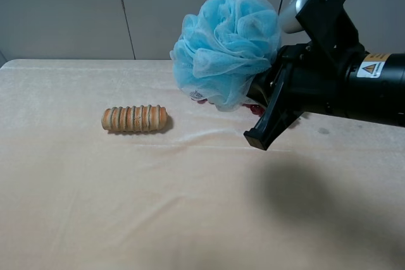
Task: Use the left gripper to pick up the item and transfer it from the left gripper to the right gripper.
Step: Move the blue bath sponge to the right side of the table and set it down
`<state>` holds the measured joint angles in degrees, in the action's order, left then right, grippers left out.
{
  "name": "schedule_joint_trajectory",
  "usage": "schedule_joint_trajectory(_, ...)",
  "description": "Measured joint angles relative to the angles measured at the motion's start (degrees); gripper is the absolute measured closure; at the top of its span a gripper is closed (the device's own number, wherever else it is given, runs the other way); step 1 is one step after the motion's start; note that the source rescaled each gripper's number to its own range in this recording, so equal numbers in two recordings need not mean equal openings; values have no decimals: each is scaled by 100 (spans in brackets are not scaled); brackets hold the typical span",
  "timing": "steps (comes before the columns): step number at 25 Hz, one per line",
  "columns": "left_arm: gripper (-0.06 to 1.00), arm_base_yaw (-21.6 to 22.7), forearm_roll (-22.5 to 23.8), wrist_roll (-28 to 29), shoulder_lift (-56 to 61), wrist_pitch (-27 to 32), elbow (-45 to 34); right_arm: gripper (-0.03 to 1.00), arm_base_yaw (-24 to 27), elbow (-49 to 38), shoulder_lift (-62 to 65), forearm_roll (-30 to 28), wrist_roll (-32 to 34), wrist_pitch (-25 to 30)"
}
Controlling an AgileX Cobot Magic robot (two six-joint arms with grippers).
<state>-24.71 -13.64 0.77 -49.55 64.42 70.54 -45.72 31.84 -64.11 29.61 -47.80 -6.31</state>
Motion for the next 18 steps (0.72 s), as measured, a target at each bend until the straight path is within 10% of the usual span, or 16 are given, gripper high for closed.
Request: schedule_joint_trajectory(18, -6, 0, 1158, 318, 3531, -295, -3597, 95, 0, 0, 0, 0, 34, 0)
